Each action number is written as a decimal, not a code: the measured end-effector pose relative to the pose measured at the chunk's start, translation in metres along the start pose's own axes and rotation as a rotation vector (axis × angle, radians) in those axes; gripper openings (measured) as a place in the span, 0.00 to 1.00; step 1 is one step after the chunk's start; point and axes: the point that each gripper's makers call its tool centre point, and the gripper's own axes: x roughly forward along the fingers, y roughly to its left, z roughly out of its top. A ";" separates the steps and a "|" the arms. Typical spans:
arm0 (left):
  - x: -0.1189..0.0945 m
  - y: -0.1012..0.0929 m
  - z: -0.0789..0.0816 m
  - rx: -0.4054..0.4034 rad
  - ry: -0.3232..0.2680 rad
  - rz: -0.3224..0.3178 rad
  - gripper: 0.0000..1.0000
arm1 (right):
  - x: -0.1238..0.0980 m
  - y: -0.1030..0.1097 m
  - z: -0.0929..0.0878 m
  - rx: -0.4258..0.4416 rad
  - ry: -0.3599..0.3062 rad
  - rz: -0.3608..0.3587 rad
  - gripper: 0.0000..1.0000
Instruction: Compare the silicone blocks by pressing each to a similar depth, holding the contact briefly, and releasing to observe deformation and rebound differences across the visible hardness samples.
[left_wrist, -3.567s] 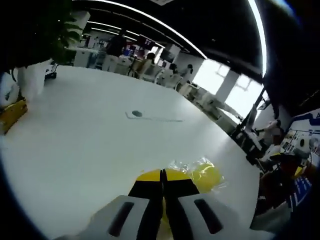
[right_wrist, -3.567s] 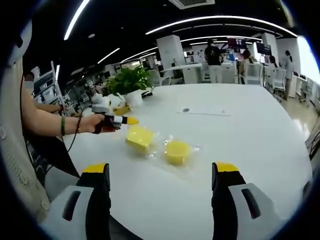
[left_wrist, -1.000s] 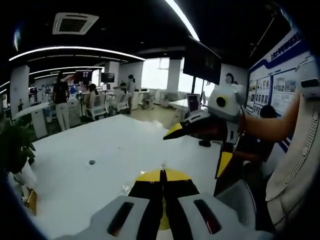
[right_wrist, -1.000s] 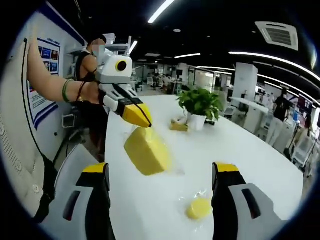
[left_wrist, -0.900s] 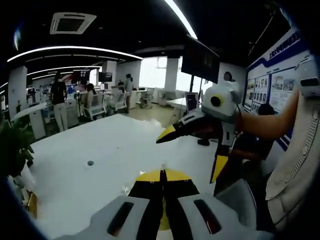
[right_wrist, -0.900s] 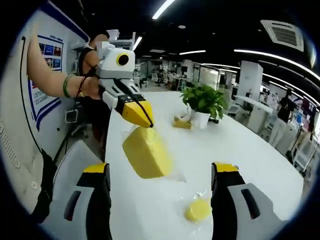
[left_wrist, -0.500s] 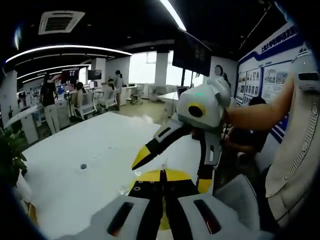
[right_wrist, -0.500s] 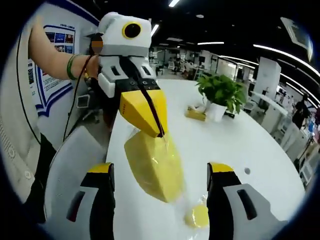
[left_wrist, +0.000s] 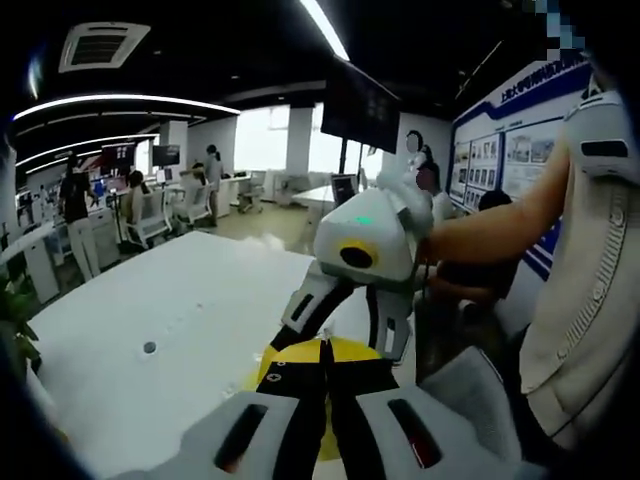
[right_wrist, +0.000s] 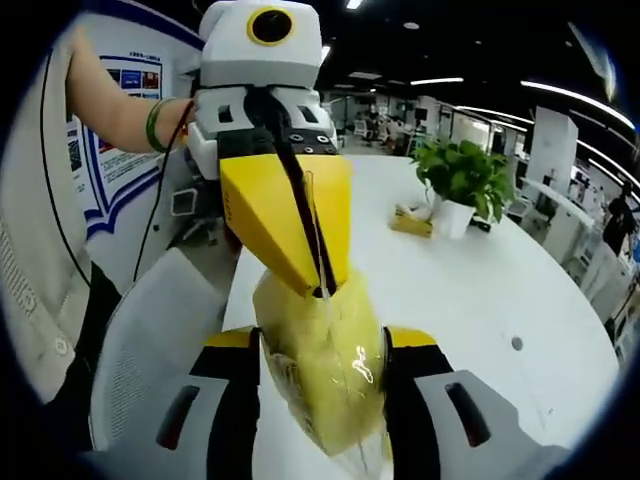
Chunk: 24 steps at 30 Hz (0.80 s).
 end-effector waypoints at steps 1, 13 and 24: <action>0.001 -0.003 0.000 0.005 0.005 -0.007 0.00 | 0.000 -0.001 0.000 -0.003 -0.001 -0.005 0.41; -0.002 -0.019 -0.009 0.046 0.027 -0.086 0.00 | -0.004 0.009 -0.003 -0.073 0.031 -0.018 0.15; -0.001 -0.029 -0.010 0.065 0.026 -0.106 0.00 | -0.006 0.016 -0.006 -0.115 0.051 -0.019 0.07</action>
